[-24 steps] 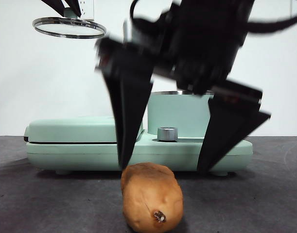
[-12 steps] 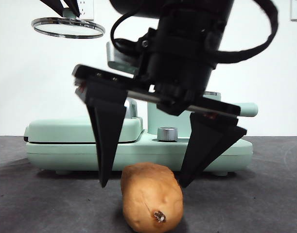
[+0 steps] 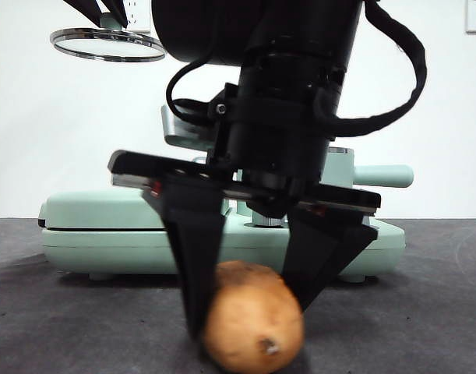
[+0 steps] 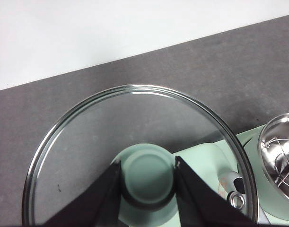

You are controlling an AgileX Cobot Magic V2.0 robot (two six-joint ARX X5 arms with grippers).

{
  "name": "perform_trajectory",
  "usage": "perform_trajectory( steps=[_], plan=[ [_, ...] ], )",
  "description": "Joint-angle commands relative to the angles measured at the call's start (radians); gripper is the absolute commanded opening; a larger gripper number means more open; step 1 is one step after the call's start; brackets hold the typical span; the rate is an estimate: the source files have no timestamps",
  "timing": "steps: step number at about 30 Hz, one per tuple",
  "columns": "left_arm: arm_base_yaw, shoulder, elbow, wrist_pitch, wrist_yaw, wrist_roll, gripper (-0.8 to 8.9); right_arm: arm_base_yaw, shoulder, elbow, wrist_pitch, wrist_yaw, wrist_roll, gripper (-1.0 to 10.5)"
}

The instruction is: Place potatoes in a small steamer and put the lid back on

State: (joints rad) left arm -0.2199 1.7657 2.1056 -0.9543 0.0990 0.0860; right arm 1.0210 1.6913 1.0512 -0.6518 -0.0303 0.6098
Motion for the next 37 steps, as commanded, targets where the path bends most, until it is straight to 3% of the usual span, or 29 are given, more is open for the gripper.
perform_trajectory(
  steps=[1,6,13,19,26,37],
  plan=[
    [-0.002,-0.012,0.030,0.022,-0.002,0.003,0.10,0.013,0.022,0.018,-0.007,0.002,0.003,1.8],
    [-0.002,-0.012,0.030,0.010,-0.002,0.003,0.10,0.010,0.021,0.050,-0.063,0.008,-0.001,1.6],
    [-0.002,-0.012,0.030,0.008,-0.002,0.003,0.10,-0.043,0.021,0.270,-0.247,0.092,-0.138,1.6],
    [-0.002,-0.012,0.030,0.008,-0.002,0.003,0.10,-0.155,0.021,0.508,-0.341,0.111,-0.243,1.6],
    [-0.002,-0.012,0.030,0.006,-0.002,0.003,0.10,-0.320,0.022,0.683,-0.297,0.111,-0.342,1.6],
    [-0.004,-0.012,0.030,0.004,-0.001,0.000,0.10,-0.484,0.078,0.697,-0.163,0.079,-0.407,1.6]
  ],
)
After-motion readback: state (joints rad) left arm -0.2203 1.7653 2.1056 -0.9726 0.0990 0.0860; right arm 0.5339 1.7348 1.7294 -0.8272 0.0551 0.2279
